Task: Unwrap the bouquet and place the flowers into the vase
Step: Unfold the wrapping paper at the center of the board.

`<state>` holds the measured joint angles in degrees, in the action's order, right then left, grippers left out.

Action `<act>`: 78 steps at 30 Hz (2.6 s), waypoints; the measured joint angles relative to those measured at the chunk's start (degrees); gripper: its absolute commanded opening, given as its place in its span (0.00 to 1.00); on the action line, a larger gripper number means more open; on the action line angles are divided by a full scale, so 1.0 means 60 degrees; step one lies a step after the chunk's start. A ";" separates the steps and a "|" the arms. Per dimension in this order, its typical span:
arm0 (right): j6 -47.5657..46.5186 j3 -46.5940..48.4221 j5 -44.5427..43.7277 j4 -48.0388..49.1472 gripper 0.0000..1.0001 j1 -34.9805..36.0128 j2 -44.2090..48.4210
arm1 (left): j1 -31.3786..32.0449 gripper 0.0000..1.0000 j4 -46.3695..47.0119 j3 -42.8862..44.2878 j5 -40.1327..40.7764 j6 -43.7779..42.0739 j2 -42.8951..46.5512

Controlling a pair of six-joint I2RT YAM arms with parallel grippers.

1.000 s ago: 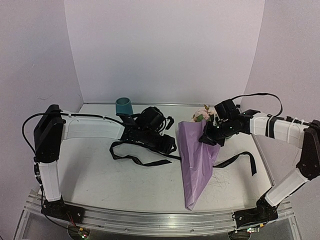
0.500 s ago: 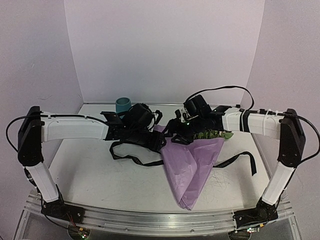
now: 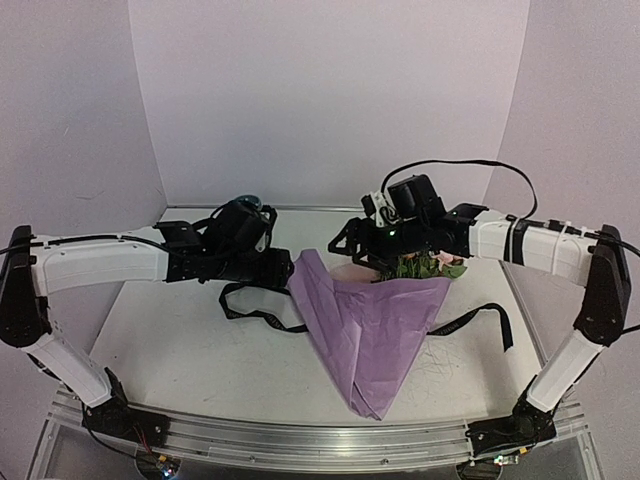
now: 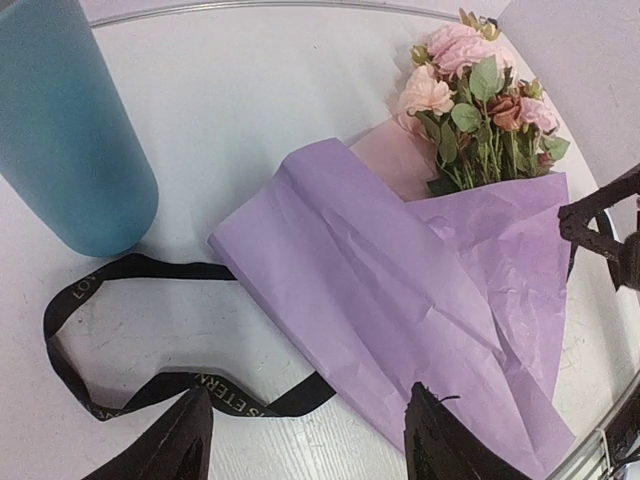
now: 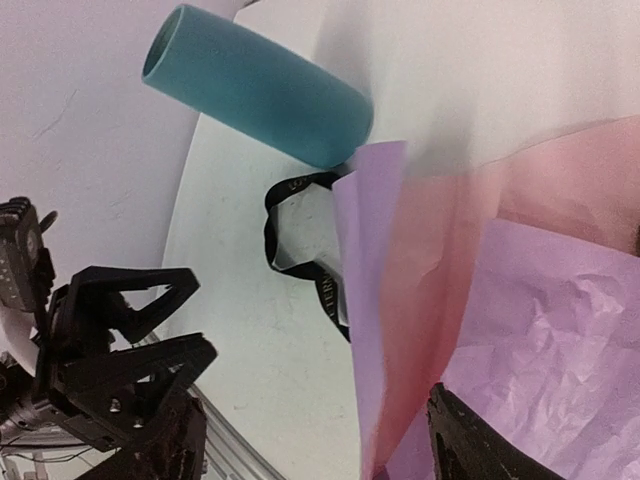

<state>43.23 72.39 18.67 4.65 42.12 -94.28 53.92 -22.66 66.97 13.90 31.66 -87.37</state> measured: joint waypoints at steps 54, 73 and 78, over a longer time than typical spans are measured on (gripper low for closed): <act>-0.0686 0.5638 -0.6597 -0.5383 0.70 0.1841 -0.5468 | -0.1905 0.70 -0.1385 0.0754 -0.1813 0.0548 -0.1647; -0.1226 0.6356 -0.6949 -0.6022 0.35 0.1629 -0.6513 | -0.3115 0.62 -0.1489 -0.0115 -0.2279 0.0836 -0.1661; -0.1344 0.6449 -0.7069 -0.6106 0.06 0.1629 -0.6509 | -0.3273 0.58 -0.1482 -0.0133 -0.2409 0.0899 -0.1803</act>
<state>35.16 111.09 -23.75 -31.99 51.90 -133.34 34.28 -31.55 66.17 -0.56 37.06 -98.19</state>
